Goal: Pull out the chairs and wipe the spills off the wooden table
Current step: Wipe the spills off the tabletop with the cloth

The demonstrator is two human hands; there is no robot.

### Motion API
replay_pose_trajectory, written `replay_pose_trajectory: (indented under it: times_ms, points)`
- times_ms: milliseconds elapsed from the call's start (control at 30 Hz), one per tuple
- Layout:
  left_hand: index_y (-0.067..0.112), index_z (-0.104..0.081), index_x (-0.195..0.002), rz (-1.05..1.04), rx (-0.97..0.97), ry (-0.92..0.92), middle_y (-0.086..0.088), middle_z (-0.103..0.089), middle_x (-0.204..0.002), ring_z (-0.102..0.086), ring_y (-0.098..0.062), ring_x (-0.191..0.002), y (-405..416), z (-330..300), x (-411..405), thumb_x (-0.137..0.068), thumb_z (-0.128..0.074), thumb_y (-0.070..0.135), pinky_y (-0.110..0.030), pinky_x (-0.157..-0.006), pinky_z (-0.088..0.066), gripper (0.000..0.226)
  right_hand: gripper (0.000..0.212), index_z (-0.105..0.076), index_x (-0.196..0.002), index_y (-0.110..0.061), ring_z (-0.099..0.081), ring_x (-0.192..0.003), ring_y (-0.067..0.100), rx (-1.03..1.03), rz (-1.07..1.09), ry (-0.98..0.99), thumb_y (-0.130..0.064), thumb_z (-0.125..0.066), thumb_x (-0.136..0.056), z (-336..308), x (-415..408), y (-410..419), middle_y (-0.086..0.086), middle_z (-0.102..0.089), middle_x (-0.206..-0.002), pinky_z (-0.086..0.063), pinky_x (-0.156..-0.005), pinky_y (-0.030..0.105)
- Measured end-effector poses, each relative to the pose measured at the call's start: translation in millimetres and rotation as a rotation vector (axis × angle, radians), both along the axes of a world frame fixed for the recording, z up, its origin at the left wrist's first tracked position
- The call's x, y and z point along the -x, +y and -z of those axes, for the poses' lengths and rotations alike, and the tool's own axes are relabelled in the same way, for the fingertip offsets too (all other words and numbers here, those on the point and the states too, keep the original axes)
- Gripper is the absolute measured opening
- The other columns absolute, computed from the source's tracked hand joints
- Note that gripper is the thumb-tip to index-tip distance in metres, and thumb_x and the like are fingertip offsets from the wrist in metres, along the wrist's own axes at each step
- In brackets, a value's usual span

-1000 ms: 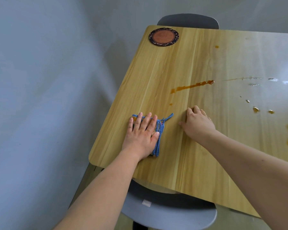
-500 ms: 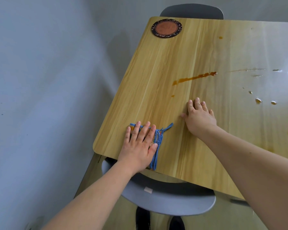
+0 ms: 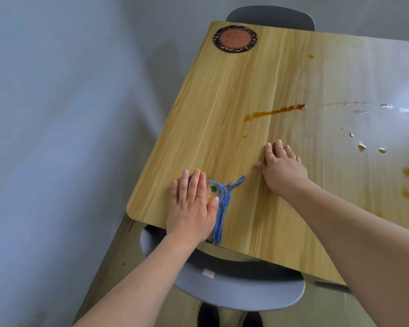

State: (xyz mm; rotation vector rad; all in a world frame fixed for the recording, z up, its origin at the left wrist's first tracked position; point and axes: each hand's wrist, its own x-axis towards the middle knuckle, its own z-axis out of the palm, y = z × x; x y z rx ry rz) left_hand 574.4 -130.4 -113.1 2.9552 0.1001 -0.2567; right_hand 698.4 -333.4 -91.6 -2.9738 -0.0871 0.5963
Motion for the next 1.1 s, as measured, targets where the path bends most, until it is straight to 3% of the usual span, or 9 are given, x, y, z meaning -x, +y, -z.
replay_pose_trajectory:
  times_ms: [100, 200, 267, 367, 500, 700, 833, 933, 1100]
  points:
    - [0.012, 0.022, -0.151, 0.011, -0.061, 0.034, -0.003, 0.031, -0.158, 0.035, -0.023, -0.144, -3.1, 3.9, 0.0, -0.094, 0.005, 0.055, -0.046, -0.12, 0.016, 0.073, 0.068, -0.01, -0.155, -0.02, -0.01, -0.148, 0.029, 0.061, -0.049, -0.03, -0.054, -0.028, -0.099, -2.6, -2.2, -3.8, 0.005, -0.005, -0.162, -0.032, -0.111, 0.046]
    - [0.011, 0.025, -0.15, 0.016, -0.092, 0.041, -0.005, 0.034, -0.157, 0.036, -0.024, -0.143, -5.0, 4.3, 0.5, -0.091, 0.012, 0.055, -0.046, -0.12, 0.016, 0.075, 0.053, -0.044, -0.139, -0.022, -0.044, -0.126, 0.029, 0.061, -0.153, -0.159, -0.053, -0.03, -0.099, -11.7, -12.9, -18.6, 0.002, -0.043, -0.144, -0.047, -0.082, 0.039]
    - [0.011, 0.026, -0.149, 0.015, -0.11, 0.049, -0.005, 0.034, -0.157, 0.035, -0.024, -0.143, -4.0, 5.0, 0.1, -0.09, 0.014, 0.056, -0.046, -0.12, 0.015, 0.075, 0.045, -0.054, -0.13, -0.023, -0.049, -0.12, 0.029, -0.013, -0.173, -0.217, -0.048, -0.032, -0.1, -14.3, -19.8, -31.9, 0.0, -0.051, -0.136, -0.047, -0.087, 0.04]
    - [0.011, 0.024, -0.15, -0.008, -0.11, 0.051, -0.006, 0.031, -0.159, 0.033, -0.024, -0.145, -9.2, 6.6, -0.3, -0.092, 0.011, 0.056, -0.046, -0.121, 0.013, 0.074, 0.049, -0.039, -0.142, -0.024, -0.032, -0.138, 0.033, -0.023, -0.132, -0.2, -0.049, -0.036, -0.099, -5.8, -23.0, -51.2, 0.003, -0.033, -0.152, -0.037, -0.107, 0.049]
    - [0.011, 0.025, -0.15, 0.016, -0.105, 0.053, -0.006, 0.033, -0.158, 0.034, -0.024, -0.144, -38.6, 3.4, 3.5, -0.094, 0.008, 0.055, -0.047, -0.121, 0.012, 0.073, 0.057, -0.027, -0.15, -0.022, -0.02, -0.145, 0.03, -0.027, -0.111, -0.177, -0.05, -0.028, -0.101, 4.3, -19.2, -56.5, 0.002, -0.022, -0.158, -0.028, -0.115, 0.047]
    - [0.01, 0.029, -0.149, 0.044, -0.102, 0.08, -0.006, 0.039, -0.155, 0.038, -0.024, -0.142, -78.4, 1.3, 5.8, -0.098, 0.004, 0.054, -0.047, -0.12, 0.015, 0.071, 0.057, -0.032, -0.148, -0.025, -0.032, -0.137, 0.032, 0.012, -0.156, -0.134, -0.053, -0.033, -0.099, -8.2, -28.3, -60.1, 0.003, -0.029, -0.155, -0.039, -0.105, 0.045]
    - [0.012, 0.032, -0.147, 0.039, -0.106, 0.088, -0.004, 0.041, -0.154, 0.041, -0.021, -0.14, -84.5, 1.8, 4.0, -0.1, 0.001, 0.055, -0.046, -0.12, 0.017, 0.071, 0.055, -0.047, -0.138, -0.025, -0.044, -0.122, 0.028, 0.006, -0.193, -0.056, -0.055, -0.048, -0.092, -25.2, -46.4, -63.6, 0.002, -0.044, -0.138, -0.048, -0.091, 0.04]
    - [0.012, 0.025, -0.15, 0.022, -0.114, 0.045, -0.004, 0.033, -0.158, 0.035, -0.021, -0.144, -83.4, 4.6, 0.9, -0.1, -0.001, 0.056, -0.047, -0.119, 0.012, 0.071, 0.079, -0.042, -0.142, -0.013, -0.04, -0.128, 0.029, 0.065, -0.136, 0.013, -0.06, -0.063, -0.081, -35.1, -62.5, -61.8, 0.007, -0.039, -0.141, -0.046, -0.096, 0.042]
    - [0.014, 0.034, -0.146, 0.021, -0.133, 0.086, -0.003, 0.042, -0.154, 0.041, -0.02, -0.141, -86.3, 0.2, -16.9, -0.1, 0.001, 0.056, -0.047, -0.121, 0.013, 0.071, 0.127, -0.004, -0.153, -0.004, -0.009, -0.147, 0.038, 0.18, -0.066, 0.191, -0.07, -0.07, -0.067, -35.2, -84.1, -57.9, 0.019, -0.002, -0.16, -0.027, -0.115, 0.05]
